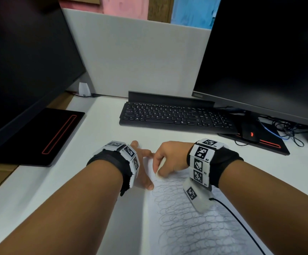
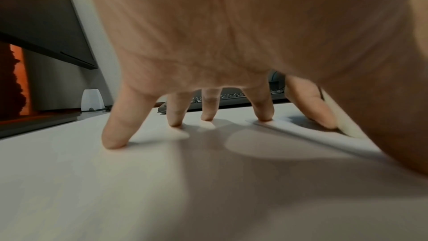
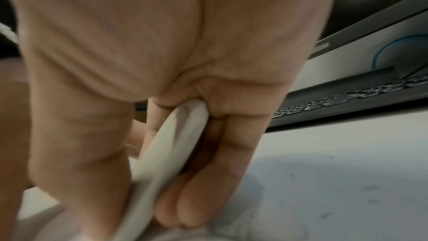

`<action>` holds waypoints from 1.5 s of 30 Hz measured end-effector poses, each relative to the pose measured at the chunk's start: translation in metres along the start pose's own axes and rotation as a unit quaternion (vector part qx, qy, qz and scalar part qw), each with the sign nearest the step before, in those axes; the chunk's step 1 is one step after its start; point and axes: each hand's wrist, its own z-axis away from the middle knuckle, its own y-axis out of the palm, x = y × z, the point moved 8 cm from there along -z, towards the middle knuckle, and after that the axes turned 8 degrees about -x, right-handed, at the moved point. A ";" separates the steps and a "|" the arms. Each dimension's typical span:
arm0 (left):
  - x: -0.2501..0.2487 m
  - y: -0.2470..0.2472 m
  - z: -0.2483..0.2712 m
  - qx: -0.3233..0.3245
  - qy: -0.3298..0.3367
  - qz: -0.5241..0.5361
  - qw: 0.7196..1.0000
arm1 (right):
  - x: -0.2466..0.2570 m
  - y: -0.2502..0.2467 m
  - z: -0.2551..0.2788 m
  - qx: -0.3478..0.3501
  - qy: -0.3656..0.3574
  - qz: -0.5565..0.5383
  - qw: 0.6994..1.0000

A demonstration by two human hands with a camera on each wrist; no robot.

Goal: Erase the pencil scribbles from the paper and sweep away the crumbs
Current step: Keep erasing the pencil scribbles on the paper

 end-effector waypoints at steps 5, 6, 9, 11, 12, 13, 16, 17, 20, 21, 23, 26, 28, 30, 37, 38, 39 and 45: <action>0.000 -0.001 0.000 0.004 -0.004 0.008 1.000 | -0.009 -0.008 -0.002 -0.049 0.018 0.000 0.999; 0.001 -0.001 0.000 0.006 -0.004 0.007 1.000 | -0.007 -0.004 -0.002 -0.023 0.016 -0.003 1.000; 0.000 0.000 0.000 0.009 -0.002 0.007 1.000 | -0.009 -0.005 -0.003 -0.020 0.017 -0.008 1.000; 0.001 0.000 0.001 0.010 -0.003 0.013 1.000 | -0.012 -0.012 -0.005 -0.057 0.017 0.003 0.998; 0.001 0.000 0.001 0.011 -0.003 0.012 1.000 | -0.012 -0.011 -0.005 -0.049 0.016 0.000 0.999; 0.001 0.000 0.000 0.013 -0.004 0.009 1.000 | -0.011 -0.007 -0.004 -0.025 0.015 -0.006 1.000; 0.000 0.000 -0.001 0.015 -0.006 0.006 1.000 | -0.010 -0.002 -0.002 0.008 0.014 -0.017 1.000; 0.000 -0.001 0.000 0.013 -0.007 0.007 1.000 | -0.012 -0.007 -0.003 -0.020 0.015 -0.015 1.000; 0.001 -0.001 0.002 0.013 -0.006 0.011 1.000 | -0.016 -0.010 -0.003 -0.043 0.022 -0.011 0.999; 0.001 -0.001 0.001 0.014 -0.004 0.008 1.000 | -0.015 -0.005 -0.002 -0.015 0.020 -0.016 1.000; 0.001 0.000 0.000 0.012 0.000 0.006 1.000 | -0.011 0.000 0.002 0.016 0.014 -0.015 1.000; 0.000 -0.001 0.001 0.007 -0.002 0.010 1.000 | -0.016 -0.010 -0.001 -0.046 0.019 -0.014 0.999; 0.000 -0.001 0.002 0.013 -0.002 0.011 1.000 | -0.019 -0.007 0.001 -0.031 0.027 -0.024 0.999; 0.001 -0.001 0.003 0.018 -0.005 0.014 1.000 | -0.019 -0.002 0.004 -0.001 0.031 -0.046 0.998; -0.021 -0.009 0.008 0.043 0.029 0.047 0.998 | -0.021 -0.001 0.007 -0.009 0.048 -0.055 0.997; -0.024 -0.009 0.008 0.040 0.031 0.050 0.997 | -0.021 0.000 0.008 -0.012 0.047 -0.055 0.997; -0.026 -0.009 0.008 0.034 0.032 0.048 0.998 | -0.021 0.000 0.008 -0.013 0.044 -0.052 0.998; -0.027 -0.005 0.005 0.011 0.028 0.030 0.999 | -0.028 -0.012 0.002 -0.046 0.043 -0.035 0.997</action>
